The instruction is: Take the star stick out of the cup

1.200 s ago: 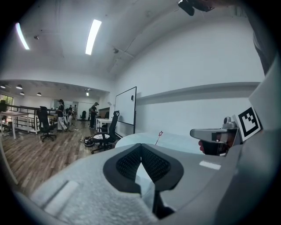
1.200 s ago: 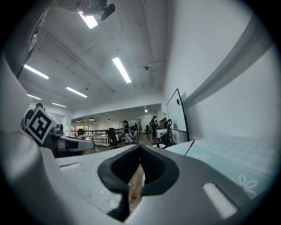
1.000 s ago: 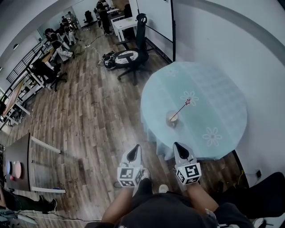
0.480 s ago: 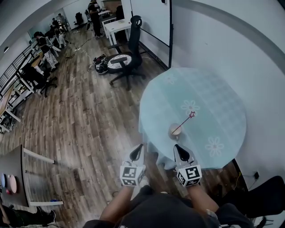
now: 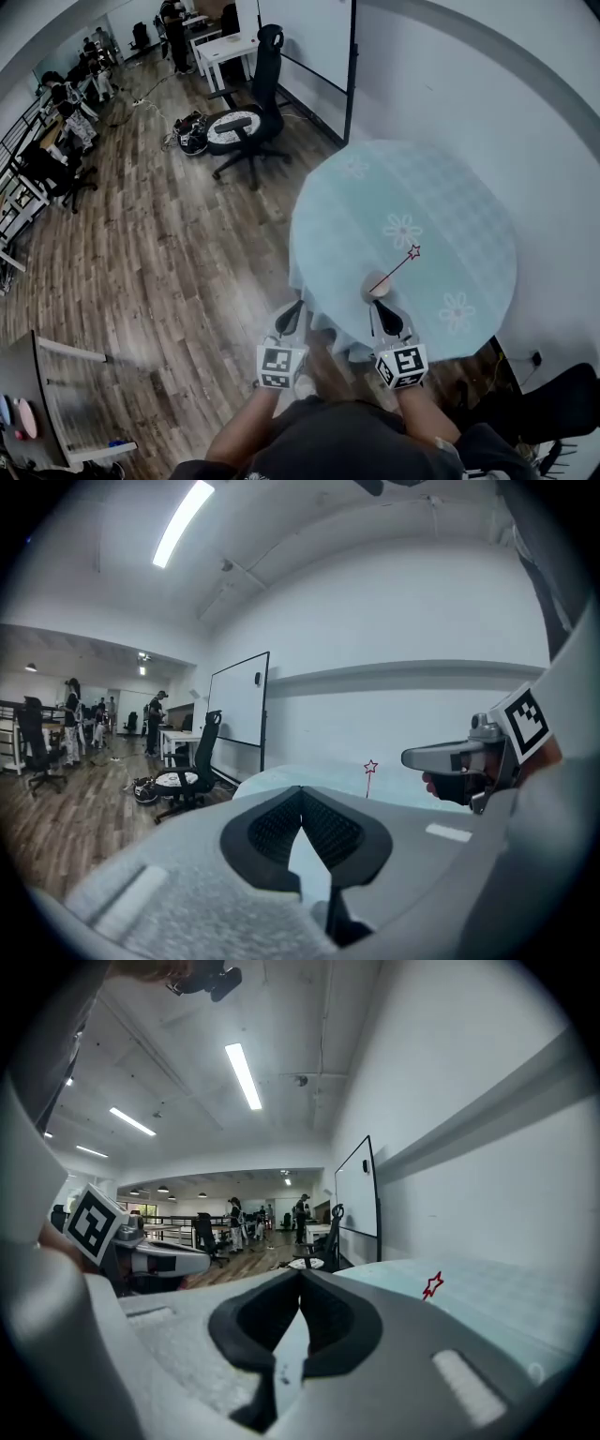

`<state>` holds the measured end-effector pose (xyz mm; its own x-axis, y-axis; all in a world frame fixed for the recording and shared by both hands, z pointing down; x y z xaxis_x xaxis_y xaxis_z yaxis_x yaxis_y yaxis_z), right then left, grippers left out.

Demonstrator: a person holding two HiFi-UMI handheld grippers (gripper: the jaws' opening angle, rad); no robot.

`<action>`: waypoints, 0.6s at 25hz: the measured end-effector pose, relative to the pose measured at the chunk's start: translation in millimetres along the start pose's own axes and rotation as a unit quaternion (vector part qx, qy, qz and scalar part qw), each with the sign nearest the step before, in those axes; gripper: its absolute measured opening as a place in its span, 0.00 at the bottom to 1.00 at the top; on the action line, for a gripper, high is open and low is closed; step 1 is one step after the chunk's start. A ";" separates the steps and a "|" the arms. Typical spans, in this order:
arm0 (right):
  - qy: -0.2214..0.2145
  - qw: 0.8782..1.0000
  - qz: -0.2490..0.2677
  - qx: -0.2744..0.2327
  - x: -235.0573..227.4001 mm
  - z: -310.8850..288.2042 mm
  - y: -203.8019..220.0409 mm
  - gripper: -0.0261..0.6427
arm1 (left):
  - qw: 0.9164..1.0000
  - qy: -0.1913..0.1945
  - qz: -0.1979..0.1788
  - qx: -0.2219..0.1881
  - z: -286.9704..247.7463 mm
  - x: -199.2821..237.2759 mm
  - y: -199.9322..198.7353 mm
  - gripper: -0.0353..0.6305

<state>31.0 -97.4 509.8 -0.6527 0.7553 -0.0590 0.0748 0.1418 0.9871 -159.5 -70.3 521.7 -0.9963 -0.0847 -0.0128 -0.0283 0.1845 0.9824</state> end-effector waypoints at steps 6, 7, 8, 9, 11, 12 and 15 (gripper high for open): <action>0.041 0.999 -0.003 0.002 -1.9 -20.8 0.9 0.05 | 0.999 0.038 0.004 -0.001 -24.7 14.4 3.5 0.06; 0.046 0.999 -0.003 0.002 -1.9 -22.9 0.3 0.04 | 0.999 0.043 0.005 -0.002 -28.1 16.8 3.9 0.06; 0.051 0.999 -0.004 0.003 -1.7 -24.4 0.3 0.04 | 0.999 0.047 0.006 -0.002 -31.2 18.8 4.5 0.06; 0.055 0.998 -0.005 0.005 -1.7 -24.9 1.0 0.05 | 0.999 0.051 0.007 -0.001 -34.2 19.8 5.3 0.06; 0.064 0.998 -0.007 0.011 -3.5 -24.3 3.8 0.04 | 0.998 0.059 0.008 0.002 -40.0 18.6 7.0 0.06; 0.068 0.998 -0.007 0.014 -5.7 -23.8 5.3 0.05 | 0.998 0.063 0.008 0.003 -42.9 16.7 7.6 0.06; 0.080 0.996 -0.013 0.021 -13.7 -22.4 11.6 0.04 | 0.997 0.074 0.008 0.007 -50.3 10.4 10.2 0.06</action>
<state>23.9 -120.4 525.4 -0.7663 0.6399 -0.0577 0.0846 0.1895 0.9782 -166.0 -118.6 541.0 -0.9738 -0.2250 0.0321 -0.0140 0.2003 0.9796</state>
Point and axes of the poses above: the fingertips, and each gripper's own axes: z backward along the fingers, x to its left, y out of its underside, the point moved 3 cm from there along z, backward along the fingers, and after that the axes turned 11 degrees about -y, right-handed, at the moved point
